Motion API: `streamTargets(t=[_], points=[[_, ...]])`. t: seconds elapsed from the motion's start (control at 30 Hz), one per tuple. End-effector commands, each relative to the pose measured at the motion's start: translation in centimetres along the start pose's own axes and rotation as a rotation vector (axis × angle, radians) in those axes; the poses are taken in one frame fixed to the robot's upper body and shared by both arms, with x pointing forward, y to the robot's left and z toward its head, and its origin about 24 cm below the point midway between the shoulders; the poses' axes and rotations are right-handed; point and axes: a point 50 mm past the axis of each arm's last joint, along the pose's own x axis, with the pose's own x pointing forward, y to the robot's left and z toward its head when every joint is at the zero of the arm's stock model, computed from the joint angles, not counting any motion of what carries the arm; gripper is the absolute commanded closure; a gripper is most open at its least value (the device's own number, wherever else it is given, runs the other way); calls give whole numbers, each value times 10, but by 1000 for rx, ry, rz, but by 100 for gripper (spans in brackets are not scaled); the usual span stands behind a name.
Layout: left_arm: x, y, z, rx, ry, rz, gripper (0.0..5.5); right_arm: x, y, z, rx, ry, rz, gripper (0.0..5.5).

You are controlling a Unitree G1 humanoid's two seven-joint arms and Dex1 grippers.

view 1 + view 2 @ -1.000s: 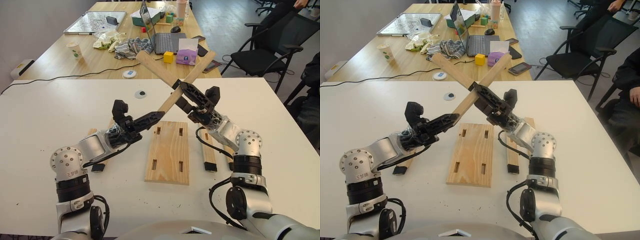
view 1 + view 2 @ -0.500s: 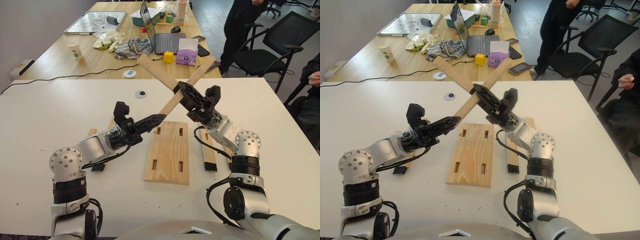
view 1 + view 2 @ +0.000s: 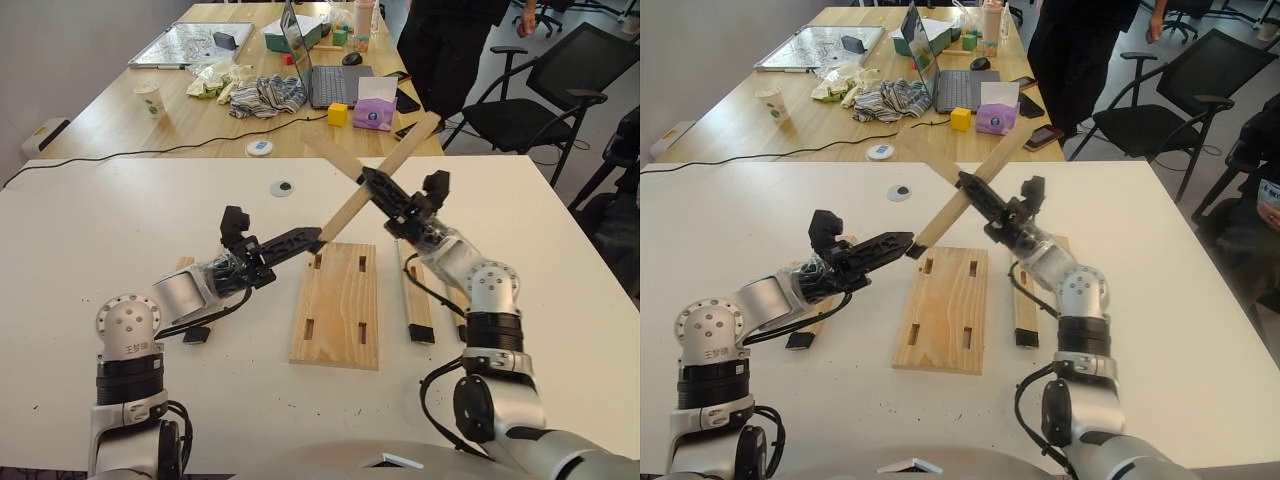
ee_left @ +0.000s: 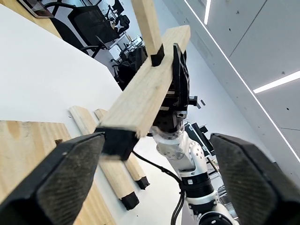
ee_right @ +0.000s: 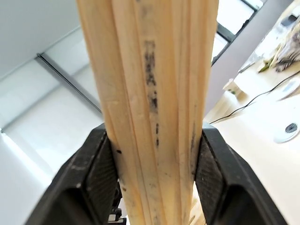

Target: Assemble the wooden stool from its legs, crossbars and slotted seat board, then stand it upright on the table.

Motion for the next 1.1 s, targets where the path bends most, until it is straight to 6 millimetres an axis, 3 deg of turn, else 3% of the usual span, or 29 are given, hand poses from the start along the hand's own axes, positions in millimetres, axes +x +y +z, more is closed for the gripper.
streamTargets(t=[0.03, 0.1, 0.2, 0.43, 0.83, 1.0, 1.1], points=[[-33, 10, 14, 94, -20, 82, 114, -30, 3, 13, -92, 110, 63, 344], [-47, 15, 19, 115, -46, 107, 114, -44, 6, 14, -92, 179, 82, 344], [-56, 24, 25, 125, -85, 153, 114, -57, 8, 0, -99, 321, 91, 344], [-45, 25, 26, 125, -75, 148, 114, -64, 2, -39, -91, 454, 87, 344], [-45, 28, 26, 108, -91, 161, 114, -70, -12, -14, -148, 466, 43, 344], [-46, 29, 28, 105, -98, 175, 114, -78, -9, -23, -130, 552, 66, 344], [-47, 30, 29, 102, -100, 183, 114, -96, -5, -40, -304, 735, 137, 345]])
